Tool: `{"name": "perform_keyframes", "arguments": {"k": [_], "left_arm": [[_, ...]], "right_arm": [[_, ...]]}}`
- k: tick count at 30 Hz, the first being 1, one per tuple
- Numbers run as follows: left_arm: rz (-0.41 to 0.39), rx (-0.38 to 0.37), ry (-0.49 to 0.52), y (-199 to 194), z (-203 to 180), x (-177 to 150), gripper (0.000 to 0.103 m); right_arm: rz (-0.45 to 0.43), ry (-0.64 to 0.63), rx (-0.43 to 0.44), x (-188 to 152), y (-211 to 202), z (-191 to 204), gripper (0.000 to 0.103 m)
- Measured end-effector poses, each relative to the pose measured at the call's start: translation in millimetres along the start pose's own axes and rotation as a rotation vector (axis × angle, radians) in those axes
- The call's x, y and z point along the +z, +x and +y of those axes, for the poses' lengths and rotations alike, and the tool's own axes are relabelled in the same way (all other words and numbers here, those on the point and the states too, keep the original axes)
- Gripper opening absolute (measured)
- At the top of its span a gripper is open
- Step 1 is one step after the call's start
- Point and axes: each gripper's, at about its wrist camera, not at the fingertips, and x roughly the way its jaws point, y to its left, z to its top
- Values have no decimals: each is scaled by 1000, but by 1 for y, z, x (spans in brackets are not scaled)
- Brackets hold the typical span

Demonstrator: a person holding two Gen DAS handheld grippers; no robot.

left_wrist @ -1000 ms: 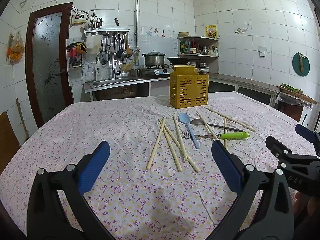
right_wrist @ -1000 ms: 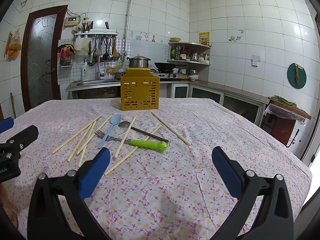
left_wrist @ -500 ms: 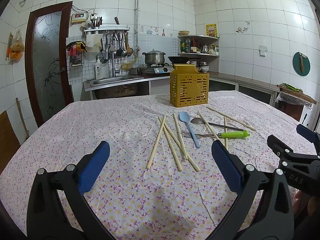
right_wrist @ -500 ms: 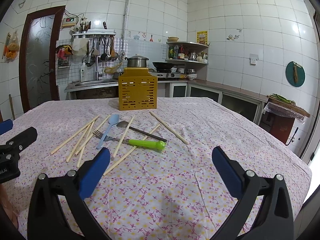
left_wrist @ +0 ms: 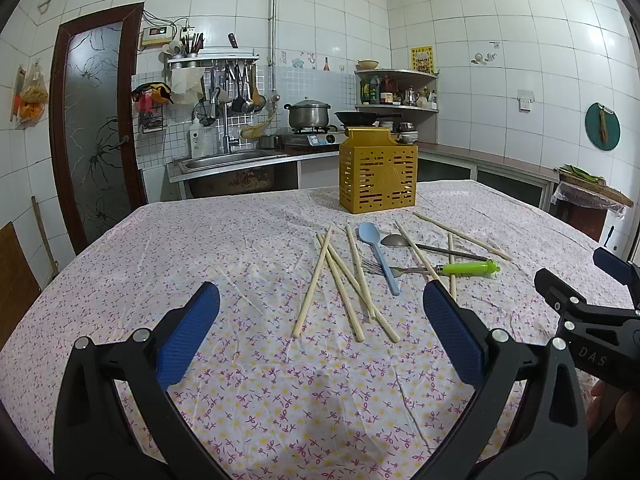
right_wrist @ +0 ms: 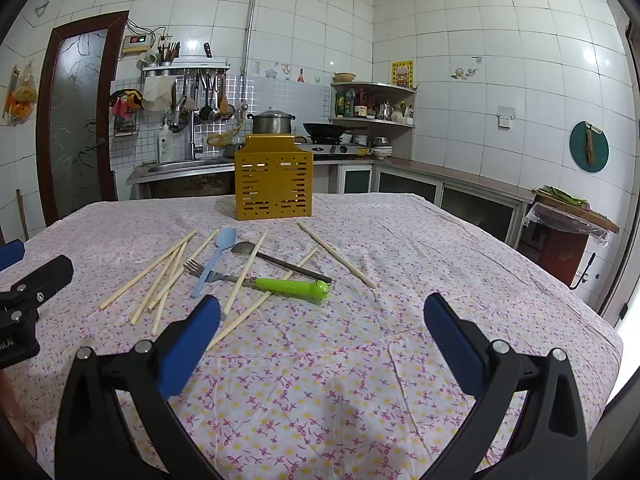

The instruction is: Organize utensils

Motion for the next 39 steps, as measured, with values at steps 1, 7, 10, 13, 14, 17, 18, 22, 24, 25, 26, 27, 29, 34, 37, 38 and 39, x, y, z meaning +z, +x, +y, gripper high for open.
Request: {"name": "perform_keyframes", "arguments": {"k": [1,7,10,13,14,17,18,22,24,25,26,27,29,34,37,38,39], "left_arm": [[0,1,0,0,0,0,98],[0,1,0,0,0,0,98],[3,1,0,0,0,0,98],[4,1,0,3,0,-1,98],[4,1,0,3,0,-1,98],[5,1,1,3,0,-1,98],[4,1,1,3,0,-1,98],[5,1,0,3,0,-1,98],[5,1,1,3,0,0,98],[4,1,0,3,0,-1,98],[5,1,1,3,0,0,98],[5,1,1,3,0,-1,98],[6,1,1,3,0,0,98],[7,0,0,3,0,-1,98],[10,1,-2,5,0,-1,98],[12,2,-3,5,0,-1,98],[13,2,-3,5,0,-1,98]], "right_arm": [[1,1,0,0,0,0,99],[0,1,-3,-1,0,0,99],[2,2,-4,-1,1,1,99],[2,3,-3,-1,1,0,99],[0,4,-4,-1,1,1,99],[1,3,-5,-1,1,1,99],[1,4,-5,-1,1,0,99],[1,5,-4,-1,1,0,99],[2,6,-4,-1,1,0,99],[2,5,-4,-1,1,0,99],[2,5,-3,-1,1,0,99],[2,5,-3,-1,1,0,99],[1,5,-4,-1,1,-1,99],[1,5,-5,-1,1,-1,99],[1,7,-5,-1,1,-1,99],[2,7,-4,-1,1,-1,99],[1,7,-5,-1,1,-1,99]]}}
